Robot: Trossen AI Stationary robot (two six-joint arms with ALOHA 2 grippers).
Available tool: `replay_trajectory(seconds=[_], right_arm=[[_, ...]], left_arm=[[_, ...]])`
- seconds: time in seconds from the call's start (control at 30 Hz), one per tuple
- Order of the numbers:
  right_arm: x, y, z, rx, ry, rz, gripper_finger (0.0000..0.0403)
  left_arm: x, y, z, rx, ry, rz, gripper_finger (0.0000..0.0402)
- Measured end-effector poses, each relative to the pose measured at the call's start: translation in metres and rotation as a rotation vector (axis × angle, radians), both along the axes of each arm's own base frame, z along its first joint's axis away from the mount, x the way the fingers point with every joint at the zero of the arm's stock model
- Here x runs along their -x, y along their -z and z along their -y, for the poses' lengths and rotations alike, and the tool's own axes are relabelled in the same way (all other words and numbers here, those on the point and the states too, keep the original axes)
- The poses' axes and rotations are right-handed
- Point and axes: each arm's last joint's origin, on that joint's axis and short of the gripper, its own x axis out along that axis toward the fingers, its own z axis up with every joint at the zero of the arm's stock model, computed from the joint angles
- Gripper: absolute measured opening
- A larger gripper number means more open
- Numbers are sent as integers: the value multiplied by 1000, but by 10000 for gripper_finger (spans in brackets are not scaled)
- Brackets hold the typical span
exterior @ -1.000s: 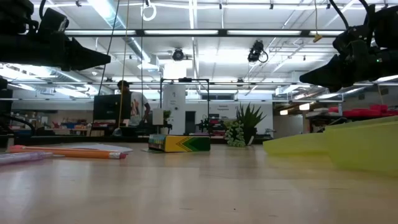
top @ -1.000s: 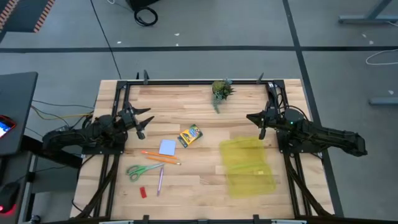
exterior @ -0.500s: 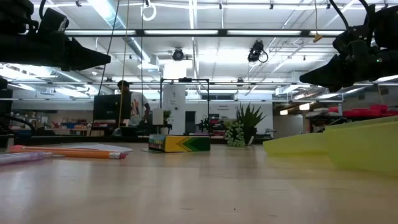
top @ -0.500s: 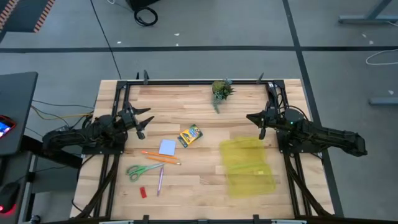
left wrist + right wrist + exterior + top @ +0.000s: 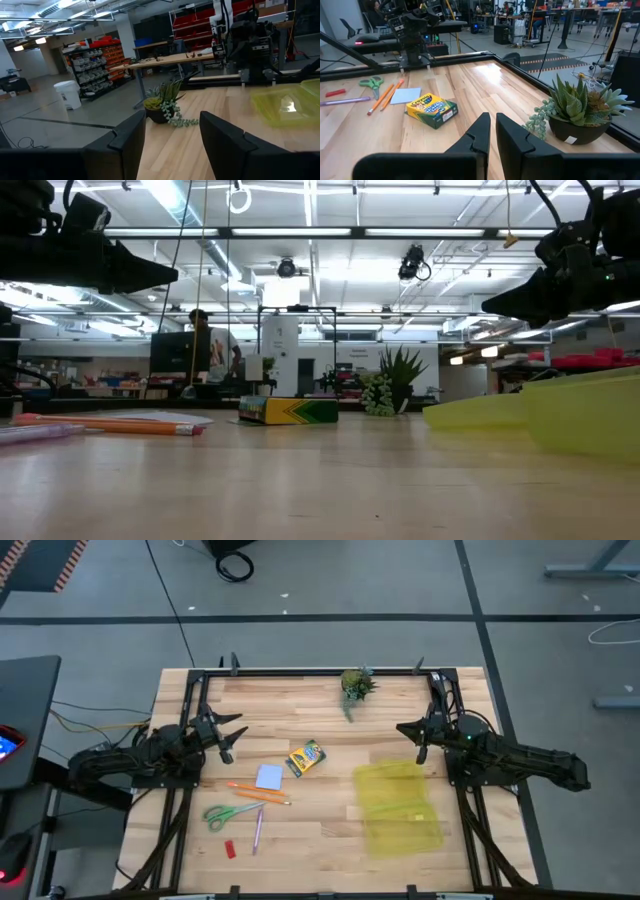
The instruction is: Pack school essentials
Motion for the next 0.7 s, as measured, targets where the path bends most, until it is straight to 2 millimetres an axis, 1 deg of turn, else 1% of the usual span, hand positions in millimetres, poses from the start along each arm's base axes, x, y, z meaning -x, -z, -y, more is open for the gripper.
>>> replay_trajectory(seconds=[0.2,0.3,0.37,0.47,0.57,0.7], right_arm=[[0,-1,0,2,1,13,37],[0,-5,1,-1,22,66,37],[0,-11,2,-106,83,171,37],[2,-18,5,-385,167,379,37],[3,-19,6,-626,201,504,37],[3,-20,6,-738,191,561,37]], left_arm=[[0,0,0,0,0,0,190],[0,0,0,0,0,0,192],[0,0,0,0,0,-1,194],[0,0,0,0,0,-1,197],[0,0,0,0,0,-1,194],[0,0,0,0,0,0,191]])
